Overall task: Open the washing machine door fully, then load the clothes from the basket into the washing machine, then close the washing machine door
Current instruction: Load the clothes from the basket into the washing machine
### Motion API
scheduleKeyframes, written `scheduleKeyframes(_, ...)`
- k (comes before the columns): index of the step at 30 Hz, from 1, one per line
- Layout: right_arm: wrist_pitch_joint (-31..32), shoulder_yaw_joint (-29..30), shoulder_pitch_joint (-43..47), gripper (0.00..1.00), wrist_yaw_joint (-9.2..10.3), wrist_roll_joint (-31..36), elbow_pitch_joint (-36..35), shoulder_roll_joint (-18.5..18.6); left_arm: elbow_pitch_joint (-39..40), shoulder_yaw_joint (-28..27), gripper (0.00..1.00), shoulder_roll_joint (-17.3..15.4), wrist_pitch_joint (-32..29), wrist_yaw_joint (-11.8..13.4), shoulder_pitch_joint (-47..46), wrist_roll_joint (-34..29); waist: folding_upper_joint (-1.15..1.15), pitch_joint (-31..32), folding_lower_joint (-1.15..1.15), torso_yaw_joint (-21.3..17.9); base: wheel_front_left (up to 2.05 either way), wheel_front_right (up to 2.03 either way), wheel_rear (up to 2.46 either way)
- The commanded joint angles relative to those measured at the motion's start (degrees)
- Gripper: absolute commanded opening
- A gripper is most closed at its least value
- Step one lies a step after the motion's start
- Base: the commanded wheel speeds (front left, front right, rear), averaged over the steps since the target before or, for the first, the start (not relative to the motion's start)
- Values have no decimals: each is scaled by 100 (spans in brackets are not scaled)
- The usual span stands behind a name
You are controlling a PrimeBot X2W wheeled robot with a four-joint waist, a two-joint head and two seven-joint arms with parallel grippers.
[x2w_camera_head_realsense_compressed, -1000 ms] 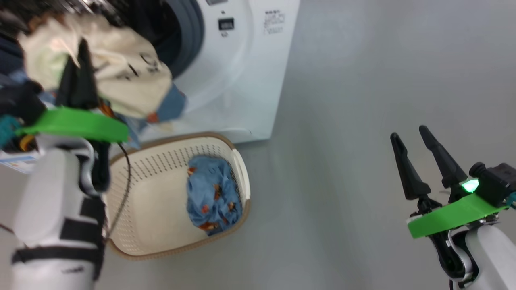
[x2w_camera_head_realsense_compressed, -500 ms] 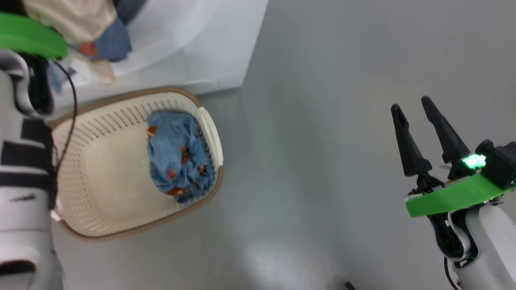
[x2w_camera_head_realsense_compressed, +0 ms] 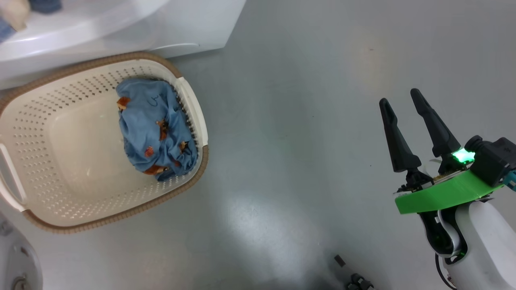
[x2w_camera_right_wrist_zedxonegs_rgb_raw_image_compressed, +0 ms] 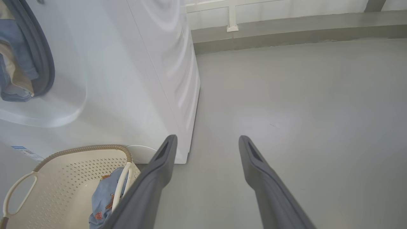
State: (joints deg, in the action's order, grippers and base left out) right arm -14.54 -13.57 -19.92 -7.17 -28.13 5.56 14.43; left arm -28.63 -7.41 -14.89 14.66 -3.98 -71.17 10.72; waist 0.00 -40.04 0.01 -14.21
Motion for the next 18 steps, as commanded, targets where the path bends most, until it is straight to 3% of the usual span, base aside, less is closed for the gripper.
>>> scheduleKeyframes(1, -46, -97, 28, 100, -32, 82, -121, 56, 328, -148, 0, -210, 34, -7, 131, -72, 0, -10, -1, 24, 4, 4, 4)
scheduleKeyframes(7, -46, -75, 22, 100, -32, 151, -119, -4, 688, -477, 0, 26, 34, -224, 277, -207, 0, -11, -1, 75, 1, 1, 1)
scheduleKeyframes(14, -46, -134, -9, 100, -32, 165, -57, -18, -569, -242, 0, 125, 34, -326, 228, -253, 0, 70, -1, 142, 0, 0, 0)
scheduleKeyframes(15, -46, -145, -14, 100, -32, 163, -45, -20, -842, -211, 11, 111, 34, -331, 173, -234, 0, 84, -1, 143, 0, 0, 0)
scheduleKeyframes(16, -46, -158, -21, 100, -32, 160, -36, -24, -1068, -181, 76, 81, 34, -334, 108, -242, 0, 94, -1, 140, 0, 0, 0)
scheduleKeyframes(17, -46, -171, -28, 100, -32, 158, -26, -30, -1349, -157, 100, 58, 34, -336, 51, -242, 0, 110, -1, 135, 0, 0, 0)
scheduleKeyframes(18, -46, -184, -32, 100, -32, 156, -16, -34, -1644, -124, 100, 35, 34, -337, -17, -246, 0, 125, -1, 130, 0, 0, 0)
